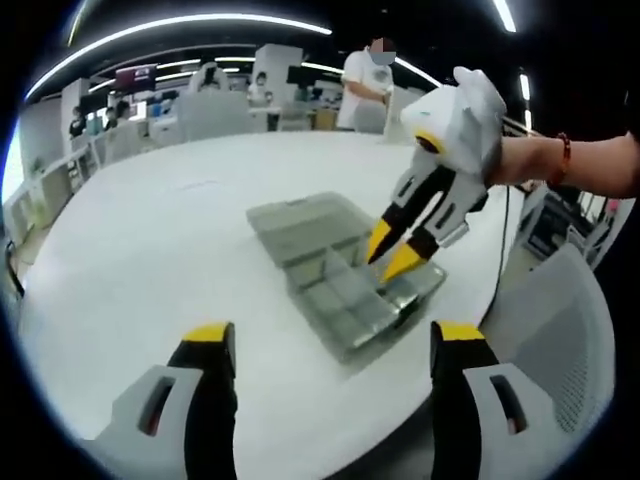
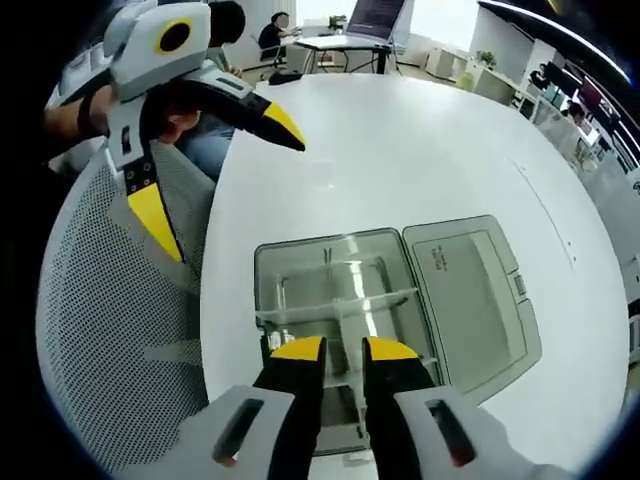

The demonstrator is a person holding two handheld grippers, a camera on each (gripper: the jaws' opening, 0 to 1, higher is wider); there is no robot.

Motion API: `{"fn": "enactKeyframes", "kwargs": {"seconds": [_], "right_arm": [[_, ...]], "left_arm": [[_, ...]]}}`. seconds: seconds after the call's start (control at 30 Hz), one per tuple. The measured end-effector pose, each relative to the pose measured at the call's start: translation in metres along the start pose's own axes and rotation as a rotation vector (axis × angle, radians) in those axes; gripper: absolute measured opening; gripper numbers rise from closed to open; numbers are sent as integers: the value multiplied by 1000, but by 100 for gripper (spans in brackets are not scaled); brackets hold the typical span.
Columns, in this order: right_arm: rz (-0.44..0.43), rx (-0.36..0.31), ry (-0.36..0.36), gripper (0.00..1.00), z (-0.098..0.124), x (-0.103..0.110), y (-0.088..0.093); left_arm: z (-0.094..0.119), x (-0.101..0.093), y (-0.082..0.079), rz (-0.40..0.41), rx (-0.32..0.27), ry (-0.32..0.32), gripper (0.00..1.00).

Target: Insert the divider into the dual guide fixture by aligning both edges with the guide slots and pushing it downward to the bottom, including one-sided entry, uneven engagement, binding, and posture correction.

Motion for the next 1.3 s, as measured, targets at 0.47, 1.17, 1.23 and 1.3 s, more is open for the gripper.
{"fn": "enactKeyframes", "kwargs": {"seconds": [0.47,1.17,1.23,1.3], "right_arm": [[-104,-97,38,12,17,8,7],[-168,-211,65,15,34,13,6],[-169,-217,67,15,36,13,6],[-177,-232,71,15,39,12,4]], "left_arm": [[0,12,12,37,38,-71,77],[-3,34,25,99,108,-176,72],[-3,36,25,98,114,-180,72],[-3,39,26,101,128,-190,72]]}}
Point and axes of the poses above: the point that each gripper's makers call its tool centre point, and the gripper's own axes: z roughly backward along the fingers, x roughly to its left, y roughly out of its underside, the point moved 5 cm from there along z, roughly backward along the fingers, and after that the axes turned 13 degrees about x, right-handed, at the moved point
